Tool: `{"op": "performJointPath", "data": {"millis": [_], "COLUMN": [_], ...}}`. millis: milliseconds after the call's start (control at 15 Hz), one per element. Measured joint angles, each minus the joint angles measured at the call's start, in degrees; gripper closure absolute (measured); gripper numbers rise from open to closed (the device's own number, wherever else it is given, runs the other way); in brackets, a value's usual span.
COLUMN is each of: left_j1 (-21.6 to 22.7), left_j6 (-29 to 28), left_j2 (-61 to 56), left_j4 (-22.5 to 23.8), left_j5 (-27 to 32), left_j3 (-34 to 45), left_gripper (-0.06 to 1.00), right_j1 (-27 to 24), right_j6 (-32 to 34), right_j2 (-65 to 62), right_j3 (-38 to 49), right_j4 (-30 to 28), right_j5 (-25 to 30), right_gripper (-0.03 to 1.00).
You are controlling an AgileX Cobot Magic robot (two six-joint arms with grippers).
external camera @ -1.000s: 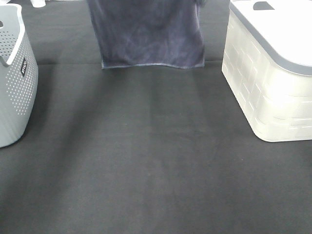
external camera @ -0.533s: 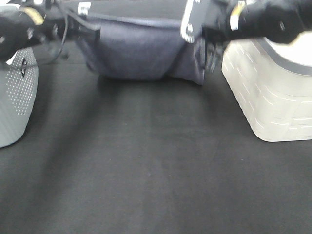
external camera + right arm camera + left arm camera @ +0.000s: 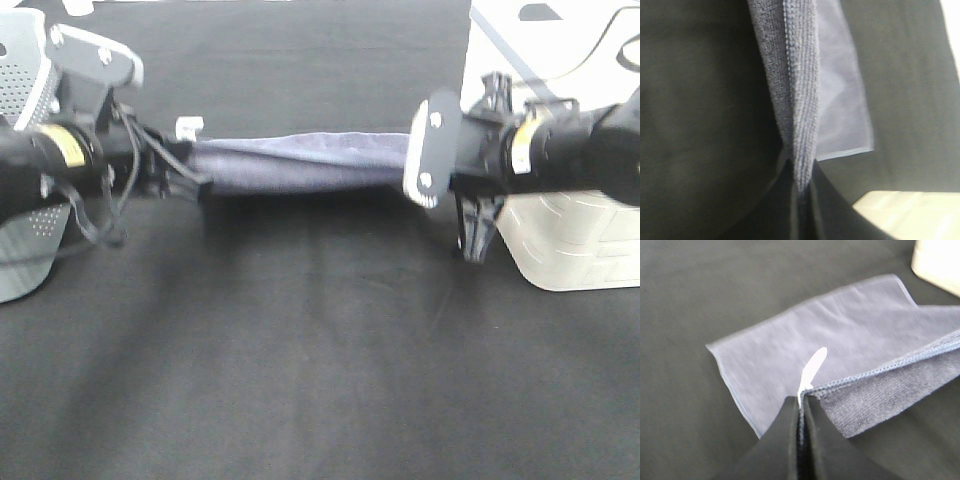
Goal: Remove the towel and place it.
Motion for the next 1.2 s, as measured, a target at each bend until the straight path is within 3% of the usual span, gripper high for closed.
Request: {"op": "performJointPath", "data": {"millis": [133,533,867,1000,1133,1200], "left_j1": [-0.34,-0.63,-0.69,-0.34,-0.11,-0.11], "left_j6": [0.0,0.11,0.11,0.0,-0.06,-0.06], "left_j2": [0.0,0.0,0.0,-0.06,-0.06,-0.06], "left_j4": [-4.01,-5.1,-5.16,-7.1,-7.68,-7.68], "left_j5": [-0.17,0.34,3.21,4.7,6.13,6.19], "left_j3": [3.84,9.85,12.03,12.26,12.43,12.43], "left_gripper": [0.94,0.94,0.94,0.86,0.62,0.46], "right_j1": [2.01,7.16,7.45,7.22,7.22,7.22], "right_j6": [-0.06,-0.06,-0.06,-0.06,-0.11,-0.11], "right_j2": [0.0,3.5,5.33,5.39,5.39,5.39], "right_j3": [3.72,8.71,8.82,9.17,9.17,9.17], "right_j4": [0.8,1.38,3.27,6.47,6.7,6.7], "right_j5": [-1.72,-2.64,-3.61,0.06,0.46,0.52], "right_gripper": [0.95,0.95,0.94,0.77,0.49,0.43]}}
